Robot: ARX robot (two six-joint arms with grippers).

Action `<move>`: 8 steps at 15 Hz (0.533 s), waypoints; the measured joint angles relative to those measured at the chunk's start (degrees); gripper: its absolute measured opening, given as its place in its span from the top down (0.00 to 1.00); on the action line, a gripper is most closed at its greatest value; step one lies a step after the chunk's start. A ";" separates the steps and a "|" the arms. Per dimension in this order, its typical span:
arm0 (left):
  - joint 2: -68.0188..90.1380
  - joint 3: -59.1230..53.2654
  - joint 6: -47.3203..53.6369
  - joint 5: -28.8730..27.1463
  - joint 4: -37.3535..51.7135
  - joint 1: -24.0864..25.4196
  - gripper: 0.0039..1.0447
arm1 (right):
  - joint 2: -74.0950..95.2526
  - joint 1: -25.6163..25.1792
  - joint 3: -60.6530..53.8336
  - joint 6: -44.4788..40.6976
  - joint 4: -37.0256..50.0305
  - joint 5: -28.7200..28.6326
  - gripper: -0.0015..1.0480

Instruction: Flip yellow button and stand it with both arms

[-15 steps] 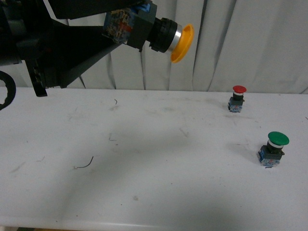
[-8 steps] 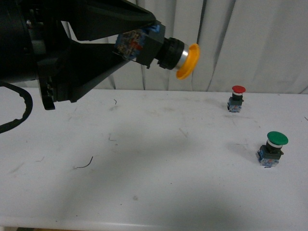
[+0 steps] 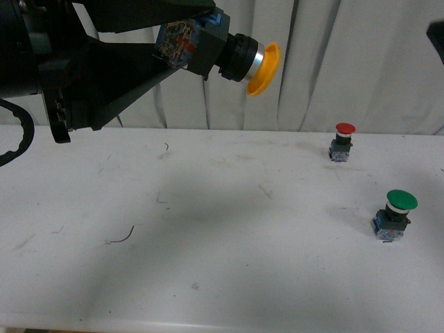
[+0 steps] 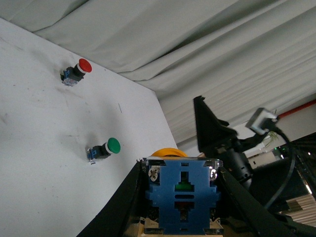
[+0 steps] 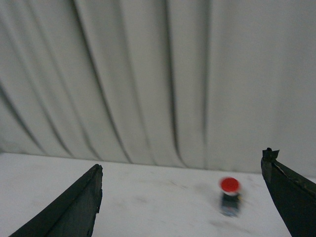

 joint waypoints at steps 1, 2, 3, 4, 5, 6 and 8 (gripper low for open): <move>0.02 0.00 0.00 0.02 0.04 -0.15 0.66 | -2.58 2.16 -1.18 3.23 2.97 -3.65 0.06; 0.02 0.00 -0.02 0.00 0.09 -0.39 0.66 | -4.26 4.37 -3.74 7.45 7.15 -8.39 0.06; 0.02 0.00 0.00 -0.17 0.09 -0.61 0.66 | -4.68 6.62 -6.93 12.02 11.13 -13.29 0.06; 0.02 0.02 0.00 -0.20 0.39 -0.92 0.66 | -4.63 8.76 -9.73 17.57 14.27 -17.90 0.06; 0.13 0.02 0.00 -0.20 0.42 -1.07 0.66 | -4.55 10.25 -10.71 22.58 14.56 -20.59 0.06; 0.20 0.02 0.00 -0.24 0.55 -1.20 0.66 | -3.85 11.50 -11.47 27.17 14.58 -22.93 0.06; 0.48 0.02 -0.07 -0.42 1.16 -1.51 0.66 | 0.33 12.24 -11.15 37.29 14.53 -24.41 0.06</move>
